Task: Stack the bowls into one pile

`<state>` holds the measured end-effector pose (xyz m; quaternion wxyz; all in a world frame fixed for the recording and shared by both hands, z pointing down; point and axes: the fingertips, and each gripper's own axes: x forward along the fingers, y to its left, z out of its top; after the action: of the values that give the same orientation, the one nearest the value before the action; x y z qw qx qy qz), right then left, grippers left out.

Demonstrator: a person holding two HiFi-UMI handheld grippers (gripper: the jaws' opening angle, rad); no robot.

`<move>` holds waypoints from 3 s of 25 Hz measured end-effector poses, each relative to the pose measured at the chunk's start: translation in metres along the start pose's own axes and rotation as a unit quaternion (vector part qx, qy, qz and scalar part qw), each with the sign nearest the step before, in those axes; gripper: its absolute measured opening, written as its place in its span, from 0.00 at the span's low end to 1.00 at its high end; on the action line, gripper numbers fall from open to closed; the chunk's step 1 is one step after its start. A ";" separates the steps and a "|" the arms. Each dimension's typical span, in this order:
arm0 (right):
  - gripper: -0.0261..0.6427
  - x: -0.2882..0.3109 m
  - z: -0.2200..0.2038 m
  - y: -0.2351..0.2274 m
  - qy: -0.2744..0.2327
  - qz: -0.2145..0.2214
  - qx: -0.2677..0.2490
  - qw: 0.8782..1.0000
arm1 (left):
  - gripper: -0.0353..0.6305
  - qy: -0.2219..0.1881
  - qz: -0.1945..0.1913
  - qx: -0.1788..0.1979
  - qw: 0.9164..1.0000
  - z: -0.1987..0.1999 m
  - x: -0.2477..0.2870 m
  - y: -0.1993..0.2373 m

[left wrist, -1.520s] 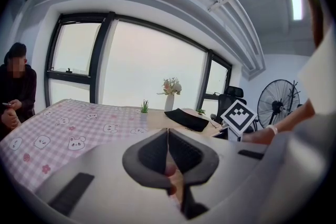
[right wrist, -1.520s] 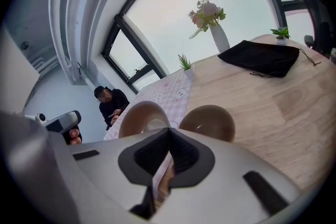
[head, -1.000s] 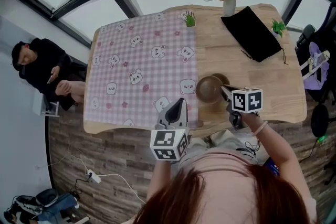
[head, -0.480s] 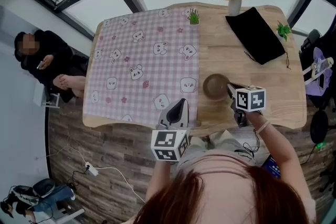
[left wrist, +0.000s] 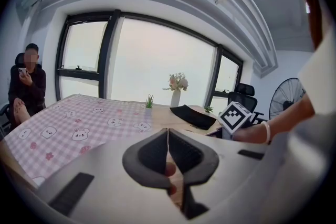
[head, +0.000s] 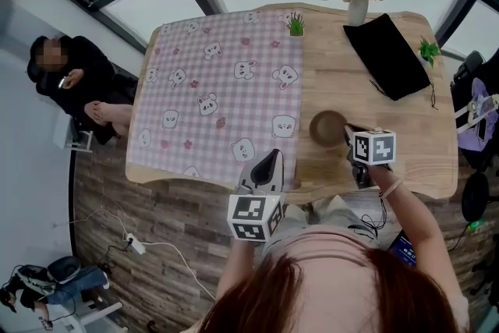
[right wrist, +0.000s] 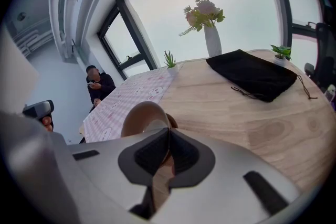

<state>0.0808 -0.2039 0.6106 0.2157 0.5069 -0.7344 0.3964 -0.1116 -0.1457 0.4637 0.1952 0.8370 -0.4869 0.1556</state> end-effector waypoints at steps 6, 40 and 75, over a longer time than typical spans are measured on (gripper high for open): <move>0.05 0.008 -0.006 -0.003 0.006 -0.010 -0.011 1.000 | 0.07 0.003 0.006 0.002 1.000 -0.001 -0.002 0.000; 0.10 -0.017 0.014 0.007 -0.058 -0.013 -0.022 0.998 | 0.07 -0.013 -0.015 0.033 0.999 0.010 -0.001 -0.016; 0.04 -0.152 0.065 0.094 -0.234 -0.022 -0.210 0.949 | 0.07 -0.099 -0.076 0.100 0.987 0.074 -0.005 -0.060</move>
<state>0.0597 -0.1526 0.4281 0.1478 0.5447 -0.8196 0.0981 -0.0566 -0.1508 0.3858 0.0723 0.8984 -0.4205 0.1042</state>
